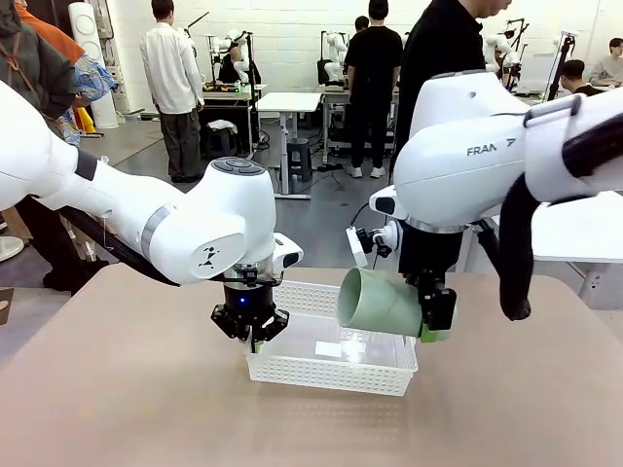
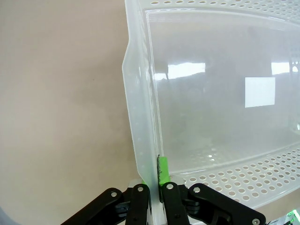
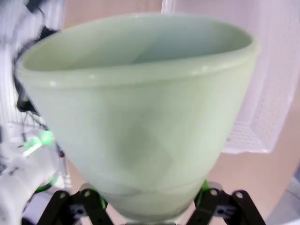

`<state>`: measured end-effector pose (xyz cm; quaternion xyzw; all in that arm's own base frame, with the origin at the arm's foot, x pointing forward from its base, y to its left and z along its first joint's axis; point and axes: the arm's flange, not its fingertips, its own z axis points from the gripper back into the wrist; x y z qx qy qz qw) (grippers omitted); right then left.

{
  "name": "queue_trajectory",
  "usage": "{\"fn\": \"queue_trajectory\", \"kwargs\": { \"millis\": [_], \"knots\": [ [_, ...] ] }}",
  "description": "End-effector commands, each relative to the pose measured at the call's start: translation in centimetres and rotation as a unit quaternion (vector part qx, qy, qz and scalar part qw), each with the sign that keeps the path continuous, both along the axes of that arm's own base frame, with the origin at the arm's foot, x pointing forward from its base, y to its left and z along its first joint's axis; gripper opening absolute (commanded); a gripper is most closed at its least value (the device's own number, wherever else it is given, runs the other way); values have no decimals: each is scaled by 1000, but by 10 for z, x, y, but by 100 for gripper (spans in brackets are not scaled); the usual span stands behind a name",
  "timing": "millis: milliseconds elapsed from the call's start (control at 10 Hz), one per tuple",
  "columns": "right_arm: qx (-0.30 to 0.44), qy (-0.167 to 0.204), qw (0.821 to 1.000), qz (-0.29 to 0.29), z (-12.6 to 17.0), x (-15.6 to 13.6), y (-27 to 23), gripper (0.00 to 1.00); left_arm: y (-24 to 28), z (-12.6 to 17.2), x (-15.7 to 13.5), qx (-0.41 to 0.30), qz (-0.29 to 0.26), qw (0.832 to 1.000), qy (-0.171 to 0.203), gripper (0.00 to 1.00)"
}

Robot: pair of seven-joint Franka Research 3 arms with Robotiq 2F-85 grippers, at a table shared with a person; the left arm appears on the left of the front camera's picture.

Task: Clean and organize the cups into the basket.
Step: Pick up the Organizing basket and move it to the center of the table, then pick up the Reusable plastic cup from the right side of the table and place it inside the Organizing basket.

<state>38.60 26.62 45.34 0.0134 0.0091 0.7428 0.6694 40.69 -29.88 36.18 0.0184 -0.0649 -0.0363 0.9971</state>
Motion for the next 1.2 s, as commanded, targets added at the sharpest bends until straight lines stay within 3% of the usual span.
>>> {"fn": "queue_trajectory", "kwargs": {
  "millis": [0, 300, 400, 1100],
  "knots": [
    [45, 36, 998, -5, -10, 15, 3, 79, 0, 1, -1, 1, -2, 1000, -4, 0],
    [91, 54, 994, 0, -23, 21, 6, 79, 0, 1, -1, 1, -2, 1000, -4, 0],
    [44, 46, 998, -13, -27, 16, 4, 79, 0, 1, -1, 1, -2, 1000, -4, 0],
    [57, 51, 997, -8, -28, 18, 5, 79, 0, 1, -1, 1, -2, 1000, -4, 0]
  ]
}}
